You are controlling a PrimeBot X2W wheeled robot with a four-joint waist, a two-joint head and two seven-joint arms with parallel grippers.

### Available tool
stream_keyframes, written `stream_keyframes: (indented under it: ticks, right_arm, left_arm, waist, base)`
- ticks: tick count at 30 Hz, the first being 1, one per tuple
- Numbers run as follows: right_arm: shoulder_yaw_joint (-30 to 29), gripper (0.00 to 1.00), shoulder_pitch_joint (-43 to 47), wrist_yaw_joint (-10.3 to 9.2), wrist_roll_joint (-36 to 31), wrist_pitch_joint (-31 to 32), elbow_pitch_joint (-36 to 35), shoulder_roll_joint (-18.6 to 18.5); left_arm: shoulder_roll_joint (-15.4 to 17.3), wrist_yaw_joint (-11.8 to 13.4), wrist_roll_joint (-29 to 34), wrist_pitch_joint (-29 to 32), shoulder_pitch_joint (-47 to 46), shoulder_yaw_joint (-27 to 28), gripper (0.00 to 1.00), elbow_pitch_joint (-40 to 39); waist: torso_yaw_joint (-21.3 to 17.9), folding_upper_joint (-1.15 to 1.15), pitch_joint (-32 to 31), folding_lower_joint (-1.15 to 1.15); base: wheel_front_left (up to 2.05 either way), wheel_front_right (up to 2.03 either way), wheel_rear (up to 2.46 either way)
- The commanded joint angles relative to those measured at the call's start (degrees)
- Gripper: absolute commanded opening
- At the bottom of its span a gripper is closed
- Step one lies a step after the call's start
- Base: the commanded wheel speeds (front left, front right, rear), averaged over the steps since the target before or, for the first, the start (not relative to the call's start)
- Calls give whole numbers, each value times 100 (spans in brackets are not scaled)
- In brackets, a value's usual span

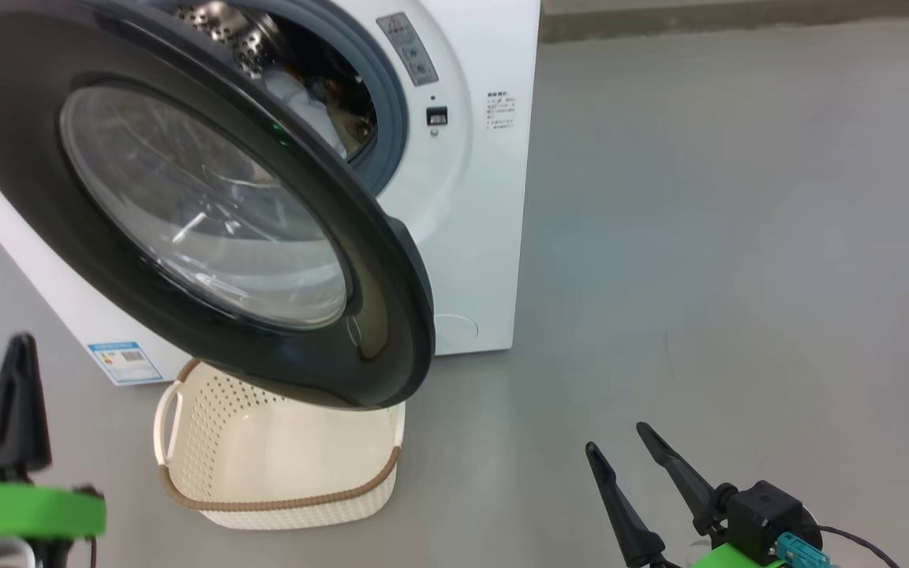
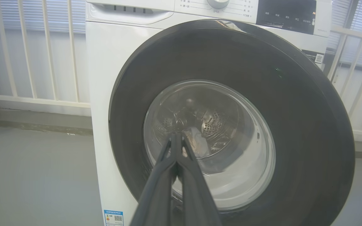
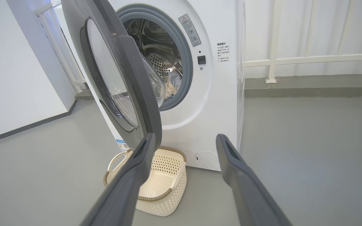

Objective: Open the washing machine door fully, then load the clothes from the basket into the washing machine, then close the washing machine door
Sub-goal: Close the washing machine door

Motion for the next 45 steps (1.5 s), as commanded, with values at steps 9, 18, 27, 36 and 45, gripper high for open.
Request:
stream_keyframes:
  ticks: [9,18,27,36,45]
  right_arm:
    - [91,100,68,8,50,-69,-228,43]
    - [52,100,115,8,41,-69,-256,47]
    - [-32,100,134,8,7,-69,-313,58]
    - [-90,100,141,8,-25,-69,-336,64]
    - [-122,100,151,8,-37,-69,-342,80]
  left_arm:
    - [-130,85,1120,-34,772,488,100,-522]
    - [-633,80,1539,-34,1355,539,100,-621]
    - [-1084,90,1853,-34,1672,577,100,-621]
    - [-1234,72,2025,-35,1714,693,100,-674]
    - [-1356,28,2079,-35,1743,797,100,-712]
  waist:
    - [9,0,-91,0]
    - [1,0,-77,0]
    - [-77,0,-73,0]
    - [-111,0,-54,0]
    - [-98,0,-39,0]
  base:
    - [0,0,0]
    - [0,0,0]
    - [0,0,0]
    - [0,0,0]
    - [0,0,0]
